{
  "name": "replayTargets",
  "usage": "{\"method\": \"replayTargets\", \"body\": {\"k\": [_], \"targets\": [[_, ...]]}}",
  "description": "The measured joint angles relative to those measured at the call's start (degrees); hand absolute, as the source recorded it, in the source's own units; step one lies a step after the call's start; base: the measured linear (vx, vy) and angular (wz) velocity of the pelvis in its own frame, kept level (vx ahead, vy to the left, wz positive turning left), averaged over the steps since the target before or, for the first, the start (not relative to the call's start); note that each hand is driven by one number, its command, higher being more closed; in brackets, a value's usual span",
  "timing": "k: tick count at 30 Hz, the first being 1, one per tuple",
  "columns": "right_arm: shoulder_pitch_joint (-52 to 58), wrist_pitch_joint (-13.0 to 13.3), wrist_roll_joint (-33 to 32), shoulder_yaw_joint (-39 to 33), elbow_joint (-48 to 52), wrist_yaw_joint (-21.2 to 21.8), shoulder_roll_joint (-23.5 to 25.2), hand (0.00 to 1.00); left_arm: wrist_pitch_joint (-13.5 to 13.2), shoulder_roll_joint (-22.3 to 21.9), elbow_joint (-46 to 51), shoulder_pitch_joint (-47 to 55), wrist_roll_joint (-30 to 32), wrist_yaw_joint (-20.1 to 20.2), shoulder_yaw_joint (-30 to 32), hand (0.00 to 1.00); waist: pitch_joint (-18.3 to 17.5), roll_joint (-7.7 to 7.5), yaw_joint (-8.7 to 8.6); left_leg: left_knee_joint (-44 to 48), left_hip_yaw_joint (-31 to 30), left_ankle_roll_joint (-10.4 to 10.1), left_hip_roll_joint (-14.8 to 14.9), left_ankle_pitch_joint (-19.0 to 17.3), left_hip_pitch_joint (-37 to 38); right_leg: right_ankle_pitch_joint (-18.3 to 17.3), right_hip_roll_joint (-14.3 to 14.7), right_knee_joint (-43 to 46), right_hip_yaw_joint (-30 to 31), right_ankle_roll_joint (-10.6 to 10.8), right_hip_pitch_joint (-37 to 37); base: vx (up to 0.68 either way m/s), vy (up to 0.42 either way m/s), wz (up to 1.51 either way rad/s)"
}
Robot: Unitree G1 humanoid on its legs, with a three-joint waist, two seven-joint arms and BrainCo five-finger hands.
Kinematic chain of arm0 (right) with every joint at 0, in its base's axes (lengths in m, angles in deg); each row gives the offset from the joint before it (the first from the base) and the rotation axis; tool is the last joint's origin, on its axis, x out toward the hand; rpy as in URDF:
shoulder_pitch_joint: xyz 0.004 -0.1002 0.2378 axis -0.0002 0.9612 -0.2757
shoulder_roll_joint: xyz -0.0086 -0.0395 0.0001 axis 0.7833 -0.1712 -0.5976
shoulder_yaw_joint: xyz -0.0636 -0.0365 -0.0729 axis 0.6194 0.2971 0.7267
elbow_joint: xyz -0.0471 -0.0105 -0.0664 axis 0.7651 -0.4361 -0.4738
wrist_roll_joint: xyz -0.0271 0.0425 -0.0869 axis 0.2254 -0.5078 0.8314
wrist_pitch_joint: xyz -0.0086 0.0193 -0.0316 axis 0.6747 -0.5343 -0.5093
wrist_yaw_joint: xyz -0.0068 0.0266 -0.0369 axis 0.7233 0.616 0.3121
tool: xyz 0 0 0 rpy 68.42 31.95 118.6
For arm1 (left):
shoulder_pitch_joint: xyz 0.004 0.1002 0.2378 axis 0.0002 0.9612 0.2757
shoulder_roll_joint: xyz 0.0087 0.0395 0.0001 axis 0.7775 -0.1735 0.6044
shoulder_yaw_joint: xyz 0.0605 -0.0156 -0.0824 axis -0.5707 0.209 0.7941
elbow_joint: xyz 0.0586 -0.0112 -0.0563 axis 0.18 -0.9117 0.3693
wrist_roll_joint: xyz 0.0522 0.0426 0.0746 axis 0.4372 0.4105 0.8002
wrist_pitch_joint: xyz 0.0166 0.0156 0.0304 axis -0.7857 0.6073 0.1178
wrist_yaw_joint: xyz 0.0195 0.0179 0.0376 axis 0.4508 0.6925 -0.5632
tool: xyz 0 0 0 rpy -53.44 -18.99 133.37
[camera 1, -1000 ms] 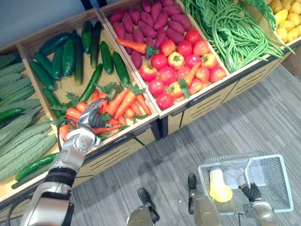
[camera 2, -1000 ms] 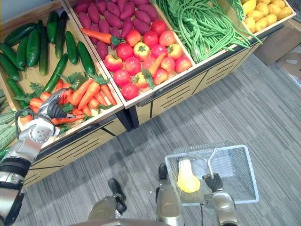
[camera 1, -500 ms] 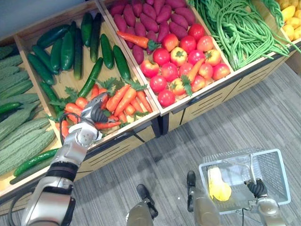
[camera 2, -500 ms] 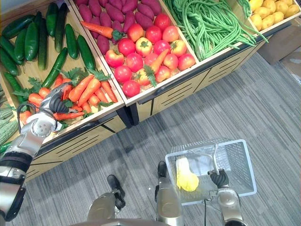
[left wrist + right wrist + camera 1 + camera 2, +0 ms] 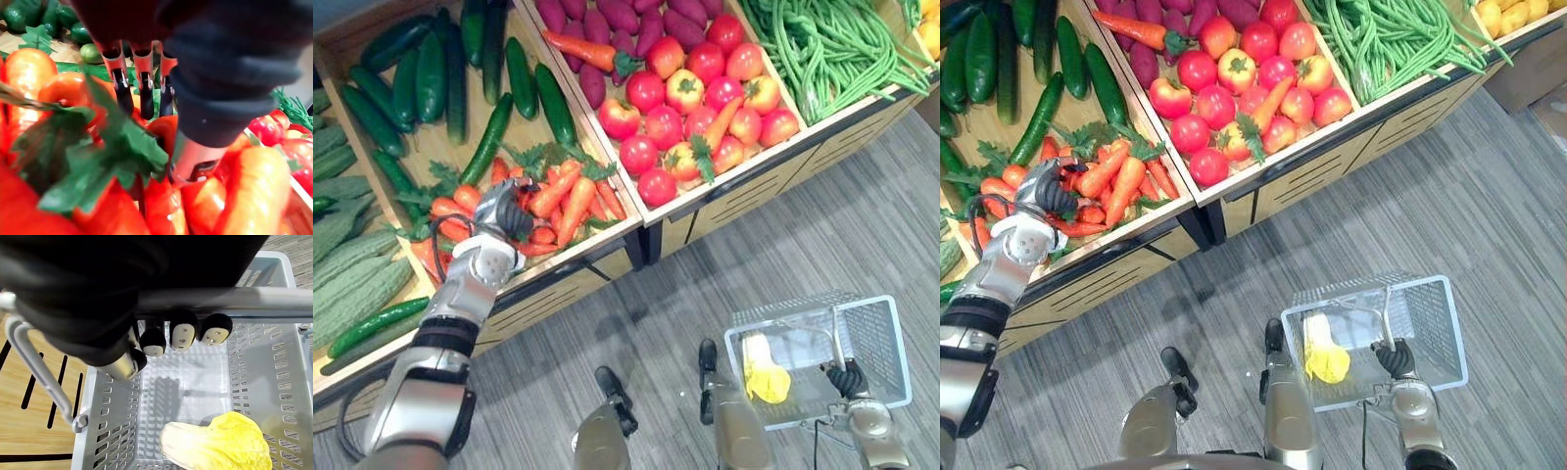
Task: Pick vegetable in the basket
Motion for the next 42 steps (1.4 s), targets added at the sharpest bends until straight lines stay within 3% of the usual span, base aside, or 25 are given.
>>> {"method": "replayTargets", "body": {"k": [16,23,30,33,35,42], "targets": [[-0.66,0.35,-0.25,1.27,0.74,-0.26,0.0,1.0,0.79,-0.8,-1.99,-2.5,-0.29,-4.38,2.23,1.0,0.86,-0.4,-0.02,1.25,0.97,0.39,0.33,-0.28,-2.15,0.35,-0.02,0.97,0.83,-0.05,-2.78,-0.01,-0.003,-0.03],[-0.47,1.05,-0.23,1.38,0.66,-0.54,0.08,1.0,4.81,-0.83,-2.58,-2.73,-0.42,-8.42,2.8,1.0,1.25,-1.16,-0.34,0.55,0.84,0.46,-0.06,-0.01,-0.56,0.44,-0.21,0.6,0.57,0.01,-1.16,0.0,0.0,0.0],[0.82,1.14,0.35,0.61,0.49,-2.41,0.44,1.0,7.68,-0.62,1.37,1.12,-0.35,-11.18,9.63,1.0,1.18,-1.38,-0.07,-0.43,-1.19,0.65,-0.68,0.38,1.48,0.46,-0.7,-0.74,-1.56,0.06,2.5,0.02,0.004,0.15],[0.75,1.14,1.59,-0.98,0.38,-2.32,0.43,1.0,7.23,0.26,6.21,4.59,0.45,-12.28,11.21,1.0,0.92,-1.6,0.23,-0.74,-2.12,0.66,-1.17,0.39,2.86,0.46,-0.85,-0.9,-2.37,0.06,4.32,0.0,0.02,0.12],[0.29,1.11,2.27,-2.77,0.22,-2.25,0.18,1.0,5.55,2.31,8.74,6.82,0.7,-12.36,11.33,1.0,0.52,-2.09,0.69,-0.96,-2.14,0.69,-1.47,0.4,3.81,0.45,-0.89,-1.13,-2.36,0.07,5.35,0.0,0.0,0.0],[0.69,1.0,4.11,-3.92,-1.66,1.21,-2.02,1.0,-0.6,5.45,16.08,12.78,2.91,-12.1,11.07,1.0,-6.46,-3.14,1.23,-2.57,-2.18,0.76,-2.59,0.41,6.89,0.86,-1.08,-3.02,-2.0,0.69,8.72,0.0,0.005,0.0]]}}
